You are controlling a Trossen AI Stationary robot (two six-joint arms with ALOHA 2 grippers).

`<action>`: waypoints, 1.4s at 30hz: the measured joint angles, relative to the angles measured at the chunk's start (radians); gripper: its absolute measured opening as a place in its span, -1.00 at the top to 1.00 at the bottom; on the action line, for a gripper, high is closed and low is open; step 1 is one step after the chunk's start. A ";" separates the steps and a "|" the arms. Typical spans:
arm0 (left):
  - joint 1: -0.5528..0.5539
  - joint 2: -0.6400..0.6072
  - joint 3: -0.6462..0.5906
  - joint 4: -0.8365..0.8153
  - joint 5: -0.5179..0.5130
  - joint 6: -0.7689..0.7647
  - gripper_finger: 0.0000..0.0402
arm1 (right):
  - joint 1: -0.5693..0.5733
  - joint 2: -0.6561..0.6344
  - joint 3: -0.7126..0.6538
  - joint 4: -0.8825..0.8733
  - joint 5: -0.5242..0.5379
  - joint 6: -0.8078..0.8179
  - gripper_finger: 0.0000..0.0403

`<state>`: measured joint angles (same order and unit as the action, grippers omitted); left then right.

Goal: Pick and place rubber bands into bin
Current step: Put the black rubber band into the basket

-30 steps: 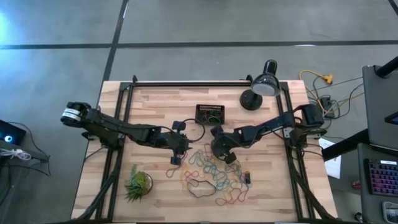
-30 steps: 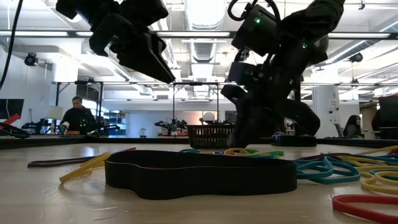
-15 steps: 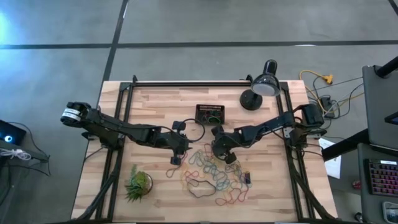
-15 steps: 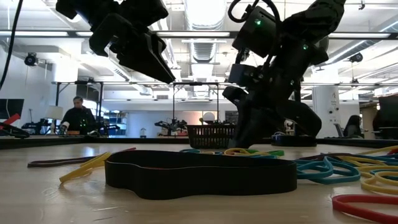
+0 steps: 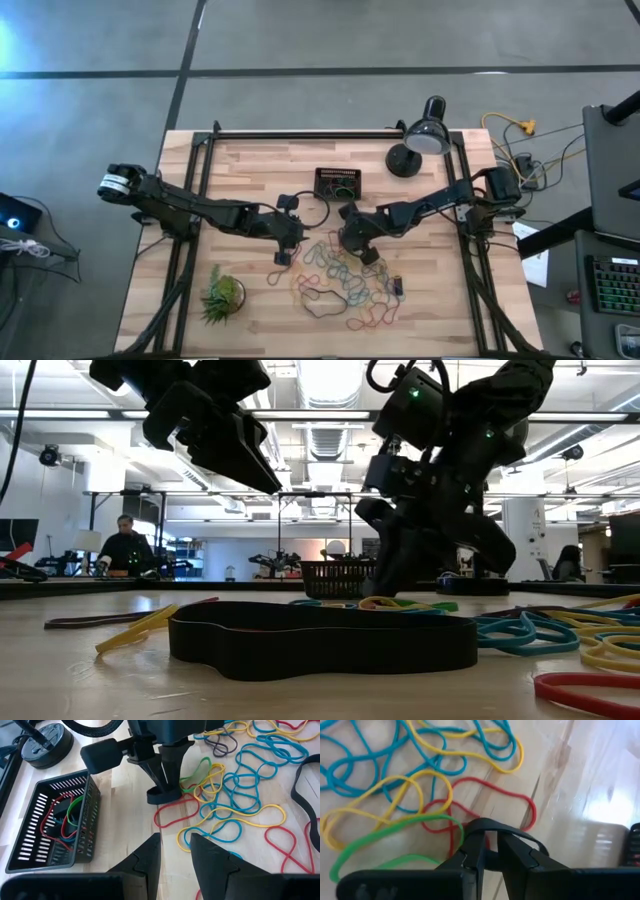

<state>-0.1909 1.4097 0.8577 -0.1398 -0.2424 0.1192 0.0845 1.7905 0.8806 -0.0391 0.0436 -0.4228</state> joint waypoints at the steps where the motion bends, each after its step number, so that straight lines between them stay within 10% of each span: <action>1: 0.000 0.000 0.000 0.000 0.000 0.000 0.55 | 0.000 -0.001 0.000 0.005 0.000 0.000 0.78; 29: 0.001 0.000 0.000 0.000 0.000 -0.004 0.55 | -0.014 -0.024 -0.002 -0.085 0.058 0.040 0.77; 42: 0.001 0.000 0.000 0.000 0.000 -0.003 0.55 | -0.021 -0.048 -0.002 -0.145 0.122 0.032 0.42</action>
<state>-0.1902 1.4097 0.8577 -0.1398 -0.2424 0.1162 0.0639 1.7421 0.8787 -0.1845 0.1658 -0.3904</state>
